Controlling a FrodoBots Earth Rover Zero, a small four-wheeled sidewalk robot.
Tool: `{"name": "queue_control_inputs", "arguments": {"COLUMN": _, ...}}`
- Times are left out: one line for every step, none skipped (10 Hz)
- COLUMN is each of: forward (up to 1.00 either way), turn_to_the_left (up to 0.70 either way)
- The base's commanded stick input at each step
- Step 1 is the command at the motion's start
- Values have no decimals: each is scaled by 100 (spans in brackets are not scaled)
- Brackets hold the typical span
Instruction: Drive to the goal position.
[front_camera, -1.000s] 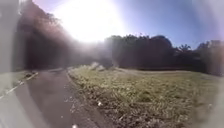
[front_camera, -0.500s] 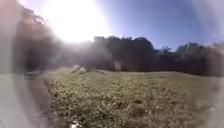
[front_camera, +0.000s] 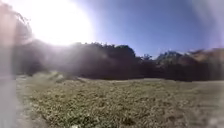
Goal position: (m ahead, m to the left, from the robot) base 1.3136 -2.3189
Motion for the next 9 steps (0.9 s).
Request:
{"name": "queue_control_inputs", "arguments": {"forward": 100, "turn_to_the_left": 1}}
{"name": "queue_control_inputs", "arguments": {"forward": 100, "turn_to_the_left": 1}}
{"name": "queue_control_inputs", "arguments": {"forward": 100, "turn_to_the_left": 1}}
{"name": "queue_control_inputs", "arguments": {"forward": 100, "turn_to_the_left": 1}}
{"name": "queue_control_inputs", "arguments": {"forward": 100, "turn_to_the_left": 1}}
{"name": "queue_control_inputs", "arguments": {"forward": 100, "turn_to_the_left": 1}}
{"name": "queue_control_inputs", "arguments": {"forward": 100, "turn_to_the_left": 1}}
{"name": "queue_control_inputs", "arguments": {"forward": 100, "turn_to_the_left": 1}}
{"name": "queue_control_inputs", "arguments": {"forward": 100, "turn_to_the_left": 1}}
